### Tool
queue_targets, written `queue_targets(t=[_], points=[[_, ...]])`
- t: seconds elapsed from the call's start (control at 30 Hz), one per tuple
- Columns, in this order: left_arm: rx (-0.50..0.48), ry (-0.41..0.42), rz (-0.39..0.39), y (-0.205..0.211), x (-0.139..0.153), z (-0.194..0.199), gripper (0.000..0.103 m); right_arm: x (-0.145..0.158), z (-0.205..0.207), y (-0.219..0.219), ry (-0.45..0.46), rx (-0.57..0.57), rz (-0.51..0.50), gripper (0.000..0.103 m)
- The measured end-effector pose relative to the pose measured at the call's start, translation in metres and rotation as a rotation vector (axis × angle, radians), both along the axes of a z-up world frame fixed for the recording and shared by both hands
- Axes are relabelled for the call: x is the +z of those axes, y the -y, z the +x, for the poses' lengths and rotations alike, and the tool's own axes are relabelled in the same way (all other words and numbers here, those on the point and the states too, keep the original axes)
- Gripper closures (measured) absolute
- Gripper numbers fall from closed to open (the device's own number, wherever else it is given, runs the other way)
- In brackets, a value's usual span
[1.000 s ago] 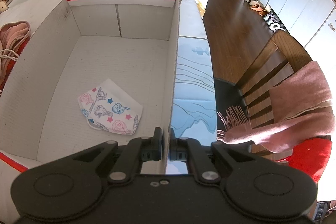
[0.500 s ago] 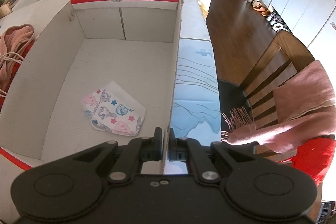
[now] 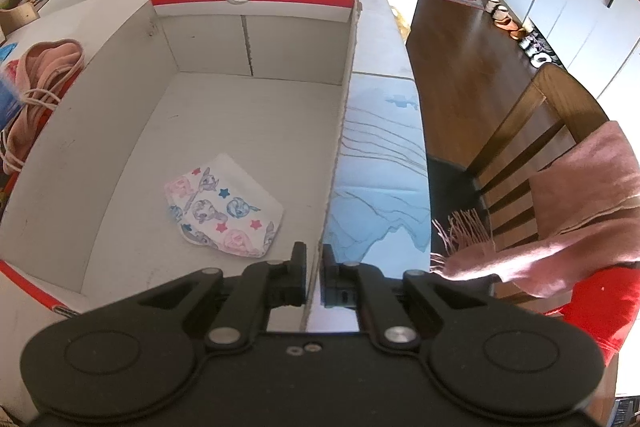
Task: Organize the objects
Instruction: 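Carry the tissue pack into the box and release it upright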
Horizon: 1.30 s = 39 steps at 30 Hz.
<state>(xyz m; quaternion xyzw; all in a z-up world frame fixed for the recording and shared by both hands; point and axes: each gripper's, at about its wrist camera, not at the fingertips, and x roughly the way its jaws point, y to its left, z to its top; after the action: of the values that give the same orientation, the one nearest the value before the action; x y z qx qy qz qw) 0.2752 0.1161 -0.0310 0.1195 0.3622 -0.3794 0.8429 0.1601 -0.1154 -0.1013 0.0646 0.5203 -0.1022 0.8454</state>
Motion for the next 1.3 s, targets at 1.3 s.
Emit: queue_targets(t=[1.3], points=[[-0.148, -0.172, 0.322, 0.172, -0.103, 0.056, 0.078, -0.005, -0.007, -0.002, 0.012, 0.029, 0.041, 0.097]])
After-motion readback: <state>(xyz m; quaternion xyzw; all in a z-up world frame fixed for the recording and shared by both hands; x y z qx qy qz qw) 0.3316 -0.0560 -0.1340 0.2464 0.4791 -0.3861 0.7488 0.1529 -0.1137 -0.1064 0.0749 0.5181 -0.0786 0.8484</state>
